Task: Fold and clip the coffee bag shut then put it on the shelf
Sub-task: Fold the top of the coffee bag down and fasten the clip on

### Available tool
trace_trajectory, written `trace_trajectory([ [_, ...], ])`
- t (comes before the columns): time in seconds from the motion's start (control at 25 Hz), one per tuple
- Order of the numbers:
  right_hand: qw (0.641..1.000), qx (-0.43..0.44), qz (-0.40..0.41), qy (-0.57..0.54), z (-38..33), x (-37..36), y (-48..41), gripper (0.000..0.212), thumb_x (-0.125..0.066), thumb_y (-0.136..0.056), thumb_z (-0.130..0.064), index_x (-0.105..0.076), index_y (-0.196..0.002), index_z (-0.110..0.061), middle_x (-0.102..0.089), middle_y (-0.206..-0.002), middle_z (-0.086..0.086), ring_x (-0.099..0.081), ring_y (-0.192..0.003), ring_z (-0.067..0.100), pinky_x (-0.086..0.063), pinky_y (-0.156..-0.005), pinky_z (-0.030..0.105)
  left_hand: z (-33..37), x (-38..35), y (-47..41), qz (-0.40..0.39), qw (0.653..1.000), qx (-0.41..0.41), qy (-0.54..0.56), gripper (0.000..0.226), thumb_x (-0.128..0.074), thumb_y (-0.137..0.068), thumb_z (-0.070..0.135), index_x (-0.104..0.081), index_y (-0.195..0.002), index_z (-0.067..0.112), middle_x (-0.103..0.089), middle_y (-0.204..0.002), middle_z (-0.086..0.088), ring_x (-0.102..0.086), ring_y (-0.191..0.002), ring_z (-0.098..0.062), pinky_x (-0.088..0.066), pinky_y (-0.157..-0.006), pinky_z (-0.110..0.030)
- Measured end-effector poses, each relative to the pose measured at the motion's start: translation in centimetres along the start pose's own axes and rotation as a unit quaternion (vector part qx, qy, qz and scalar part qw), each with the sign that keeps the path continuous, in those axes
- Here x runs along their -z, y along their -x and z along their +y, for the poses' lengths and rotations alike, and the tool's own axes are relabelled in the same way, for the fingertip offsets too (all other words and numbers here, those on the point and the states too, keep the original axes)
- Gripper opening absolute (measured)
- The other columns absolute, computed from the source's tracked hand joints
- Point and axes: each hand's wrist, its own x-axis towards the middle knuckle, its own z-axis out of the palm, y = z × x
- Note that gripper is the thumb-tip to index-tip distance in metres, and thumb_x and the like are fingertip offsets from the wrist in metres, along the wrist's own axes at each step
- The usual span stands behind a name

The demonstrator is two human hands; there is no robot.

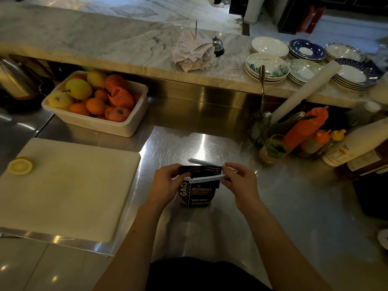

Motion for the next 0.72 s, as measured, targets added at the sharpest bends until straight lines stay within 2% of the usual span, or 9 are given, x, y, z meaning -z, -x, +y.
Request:
trace_trajectory([
  [0.12,1.000,0.025,0.017,0.004,0.9,-1.2,0.4,0.009,-0.067,-0.088,-0.011,-0.072,-0.096,-0.010,-0.069,-0.097,0.014,-0.072,-0.087,0.023,-0.061,-0.071,0.028,0.1,0.0,0.1,0.010,1.000,0.012,0.013,0.018,-0.068,-0.086,0.007,-0.073,-0.090,0.023,-0.076,-0.089,0.002,-0.072,-0.091,-0.010,-0.051,-0.082,-0.019],
  [0.28,0.998,0.049,0.016,0.025,1.1,-1.7,0.7,0.013,-0.058,-0.095,-0.016,-0.071,-0.094,-0.014,-0.070,-0.093,0.008,-0.072,-0.088,0.020,-0.061,-0.075,0.031,0.2,-0.1,0.1,0.013,0.998,0.030,0.045,0.022,-0.070,-0.085,0.007,-0.073,-0.084,0.029,-0.076,-0.086,0.004,-0.073,-0.087,-0.011,-0.054,-0.082,-0.025],
  [0.4,0.995,0.074,-0.041,0.049,0.7,-1.9,1.3,0.021,-0.053,-0.098,-0.016,-0.068,-0.087,-0.026,-0.070,-0.091,0.000,-0.071,-0.089,0.016,-0.060,-0.075,0.026,0.2,-0.3,0.1,0.013,0.998,0.036,0.059,0.018,-0.070,-0.085,0.007,-0.074,-0.086,0.025,-0.077,-0.086,0.002,-0.074,-0.083,-0.009,-0.055,-0.076,-0.020],
  [0.48,0.989,0.084,-0.102,0.070,0.3,-1.6,1.4,0.025,-0.052,-0.098,-0.014,-0.066,-0.085,-0.031,-0.070,-0.090,-0.005,-0.070,-0.088,0.012,-0.058,-0.078,0.024,0.1,-0.2,0.1,0.010,0.996,0.045,0.079,0.011,-0.070,-0.086,0.005,-0.075,-0.090,0.014,-0.077,-0.086,-0.002,-0.073,-0.079,-0.005,-0.054,-0.070,-0.015],
  [0.6,0.977,0.094,-0.165,0.093,0.2,-0.9,1.0,0.023,-0.056,-0.095,-0.009,-0.067,-0.093,-0.029,-0.072,-0.093,0.001,-0.072,-0.092,0.016,-0.058,-0.080,0.025,0.0,-0.1,0.1,-0.004,0.992,0.057,0.109,0.011,-0.068,-0.086,0.002,-0.074,-0.096,0.003,-0.077,-0.088,-0.007,-0.074,-0.080,-0.006,-0.053,-0.069,-0.014],
  [0.72,0.975,0.111,-0.138,0.133,0.7,-0.5,0.2,0.015,-0.061,-0.092,-0.011,-0.068,-0.104,-0.016,-0.073,-0.096,0.005,-0.072,-0.092,0.020,-0.059,-0.070,0.023,-0.2,-0.2,0.1,-0.020,0.987,0.070,0.143,0.011,-0.068,-0.086,0.002,-0.074,-0.094,0.007,-0.077,-0.086,-0.005,-0.073,-0.078,-0.006,-0.052,-0.066,-0.014],
])
